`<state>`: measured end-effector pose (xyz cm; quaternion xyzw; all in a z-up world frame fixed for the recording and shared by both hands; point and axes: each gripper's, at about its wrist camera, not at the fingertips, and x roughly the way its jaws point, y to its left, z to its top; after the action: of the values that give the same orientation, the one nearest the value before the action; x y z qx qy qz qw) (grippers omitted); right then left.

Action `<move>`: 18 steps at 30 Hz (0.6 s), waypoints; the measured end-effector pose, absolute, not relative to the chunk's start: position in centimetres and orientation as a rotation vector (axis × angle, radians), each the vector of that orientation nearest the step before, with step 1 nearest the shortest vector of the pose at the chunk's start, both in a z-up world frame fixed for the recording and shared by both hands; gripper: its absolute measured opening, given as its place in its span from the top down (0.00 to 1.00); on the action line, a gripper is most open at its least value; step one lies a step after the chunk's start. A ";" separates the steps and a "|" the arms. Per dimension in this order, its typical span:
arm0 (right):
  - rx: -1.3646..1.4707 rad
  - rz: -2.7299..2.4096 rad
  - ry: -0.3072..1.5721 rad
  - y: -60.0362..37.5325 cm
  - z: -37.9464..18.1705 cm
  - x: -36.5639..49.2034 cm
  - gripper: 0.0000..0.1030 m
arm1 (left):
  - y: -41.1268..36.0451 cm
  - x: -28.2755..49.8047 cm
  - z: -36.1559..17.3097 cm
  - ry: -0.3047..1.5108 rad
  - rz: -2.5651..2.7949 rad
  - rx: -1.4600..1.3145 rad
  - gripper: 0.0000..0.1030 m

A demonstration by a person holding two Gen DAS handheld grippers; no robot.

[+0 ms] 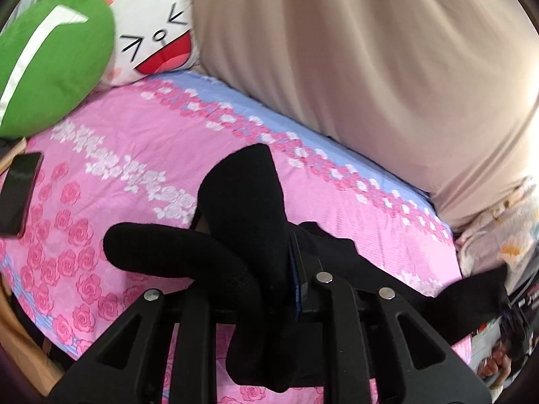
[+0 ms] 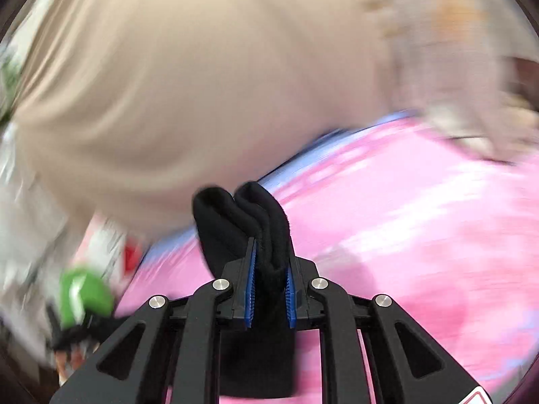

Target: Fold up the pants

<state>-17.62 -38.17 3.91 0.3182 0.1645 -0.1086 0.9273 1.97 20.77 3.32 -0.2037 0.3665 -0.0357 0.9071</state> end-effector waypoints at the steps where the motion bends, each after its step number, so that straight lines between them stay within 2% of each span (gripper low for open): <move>1: 0.684 -0.312 0.327 -40.9 3.0 -19.7 0.88 | 20.9 2.1 3.1 0.763 -0.060 -0.427 0.81; 5: 0.822 -0.498 0.422 -47.6 -3.6 -23.9 0.88 | 21.0 2.4 2.3 0.792 -0.001 -0.446 0.81; 9: 0.869 -0.544 0.504 -48.5 -8.6 -23.9 0.88 | 20.2 2.6 2.5 0.808 0.023 -0.445 0.80; 13: 0.813 -0.516 0.451 -46.8 -6.7 -23.3 0.88 | 19.4 2.8 3.1 0.807 0.021 -0.424 0.80; 18: 0.623 -0.208 0.398 -37.5 2.2 -17.1 0.92 | 19.5 3.0 3.3 0.801 -0.003 -0.450 0.79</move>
<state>-17.09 -37.49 2.20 0.3037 0.1940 -0.1013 0.9273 3.03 19.53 3.31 -0.2170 0.3866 -0.0014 0.8964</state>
